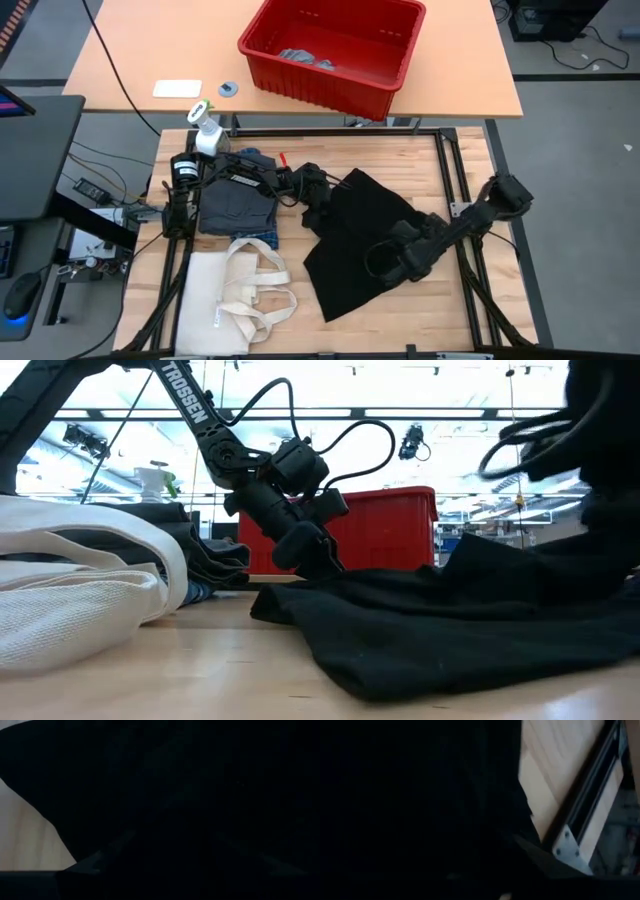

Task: Fold Laundry from Bin
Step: Fold the black shirt

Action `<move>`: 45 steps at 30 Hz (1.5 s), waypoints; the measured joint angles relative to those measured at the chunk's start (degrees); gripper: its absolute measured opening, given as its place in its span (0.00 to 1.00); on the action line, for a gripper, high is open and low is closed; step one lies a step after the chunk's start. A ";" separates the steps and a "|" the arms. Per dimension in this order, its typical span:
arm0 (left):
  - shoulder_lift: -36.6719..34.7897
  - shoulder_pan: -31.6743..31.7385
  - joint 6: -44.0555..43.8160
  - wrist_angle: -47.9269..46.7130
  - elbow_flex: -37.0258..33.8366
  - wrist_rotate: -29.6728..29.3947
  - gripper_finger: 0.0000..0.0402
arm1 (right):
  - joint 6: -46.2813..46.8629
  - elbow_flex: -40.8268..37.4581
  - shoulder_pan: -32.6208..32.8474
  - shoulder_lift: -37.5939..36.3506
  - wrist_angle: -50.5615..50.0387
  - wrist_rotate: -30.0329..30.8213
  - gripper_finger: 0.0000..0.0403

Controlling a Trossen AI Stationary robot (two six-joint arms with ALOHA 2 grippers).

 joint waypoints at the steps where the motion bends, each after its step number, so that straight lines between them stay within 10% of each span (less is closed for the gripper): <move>1: 0.00 0.00 0.00 0.02 0.00 0.00 0.64 | 1.07 -0.02 0.36 -1.09 -0.84 -0.90 0.27; 7: 0.00 -0.04 -0.24 -0.04 0.00 -0.02 0.64 | 5.17 -0.07 2.85 -10.60 6.86 5.82 0.43; 16: 0.00 -0.04 -0.24 1.01 -0.04 -0.03 0.64 | -21.84 -2.30 0.45 -5.85 39.32 19.70 0.47; 31: 0.00 0.26 -1.57 2.55 -0.09 -0.22 0.64 | -51.69 0.46 5.05 -0.69 55.62 12.91 0.47; 45: 0.04 0.22 -3.15 3.06 -0.09 -0.26 0.64 | -44.59 0.35 5.13 9.15 60.78 11.89 0.43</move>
